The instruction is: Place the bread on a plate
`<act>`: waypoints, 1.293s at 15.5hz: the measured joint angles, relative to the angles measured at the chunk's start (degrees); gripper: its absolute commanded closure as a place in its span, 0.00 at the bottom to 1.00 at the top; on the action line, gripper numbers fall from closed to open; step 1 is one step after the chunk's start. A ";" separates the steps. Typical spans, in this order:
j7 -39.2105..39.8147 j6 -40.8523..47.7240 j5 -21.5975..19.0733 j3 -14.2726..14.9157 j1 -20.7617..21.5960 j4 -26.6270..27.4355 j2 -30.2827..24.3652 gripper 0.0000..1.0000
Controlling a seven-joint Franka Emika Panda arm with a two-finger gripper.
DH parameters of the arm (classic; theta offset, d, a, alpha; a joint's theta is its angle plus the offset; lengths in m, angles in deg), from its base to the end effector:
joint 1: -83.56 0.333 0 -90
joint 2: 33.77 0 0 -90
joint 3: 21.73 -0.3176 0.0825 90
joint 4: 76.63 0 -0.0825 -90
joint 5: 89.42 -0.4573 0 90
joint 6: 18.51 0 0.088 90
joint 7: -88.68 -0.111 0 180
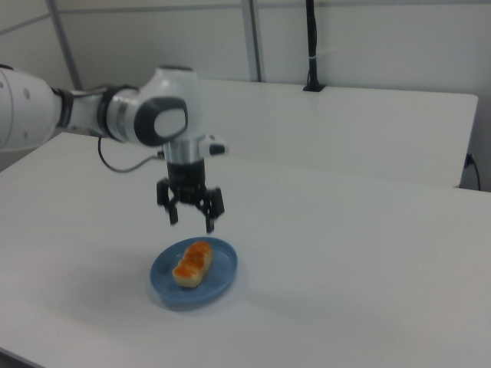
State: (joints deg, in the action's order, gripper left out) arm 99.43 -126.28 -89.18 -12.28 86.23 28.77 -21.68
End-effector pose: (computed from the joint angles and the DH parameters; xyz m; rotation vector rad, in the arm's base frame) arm 0.6546 -0.0746 0.3659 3.1156 0.1116 -0.2668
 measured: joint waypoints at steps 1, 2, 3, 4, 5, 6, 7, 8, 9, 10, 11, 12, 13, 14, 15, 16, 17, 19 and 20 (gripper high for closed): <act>-0.93 0.59 -0.01 -0.22 0.00 -1.91 -0.71 0.00; -2.37 1.09 -0.01 -0.68 0.00 -3.84 -1.51 0.00; -3.85 1.60 -0.01 -1.29 0.01 -5.62 -2.30 0.00; -5.17 2.29 -0.01 -1.94 0.02 -7.44 -3.05 0.00; -5.96 3.41 -0.01 -2.47 0.04 -9.29 -3.76 0.00; -6.43 4.76 -0.01 -2.79 0.03 -11.04 -4.36 0.00; -6.64 6.20 -0.01 -2.94 0.03 -12.71 -4.91 0.00; -6.67 7.57 -0.01 -2.98 0.03 -14.17 -5.41 0.00; -6.67 8.69 -0.01 -2.98 0.00 -15.32 -5.79 0.00; -6.67 9.38 -0.01 -2.98 -0.04 -16.10 -6.15 0.00; -6.68 9.76 -0.01 -2.98 -0.08 -16.56 -6.48 0.00; -6.71 10.14 -0.01 -2.98 -0.10 -16.76 -6.78 0.00; -6.75 10.50 -0.01 -2.98 -0.12 -16.77 -6.98 0.00; -6.77 10.63 -0.01 -2.98 -0.15 -16.77 -7.02 0.00; -6.80 10.65 -0.01 -2.98 -0.21 -16.76 -7.00 0.00; -6.81 10.70 -0.01 -2.98 -0.26 -16.76 -6.99 0.00; -6.81 10.75 -0.01 -2.97 -0.30 -16.74 -6.99 0.00; -6.82 10.90 -0.01 -2.97 -0.32 -16.70 -6.97 0.00; -6.82 11.43 -0.01 -2.98 -0.32 -16.69 -6.96 0.00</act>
State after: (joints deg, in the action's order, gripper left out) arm 92.62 -114.85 -89.19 -15.26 85.91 12.08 -28.64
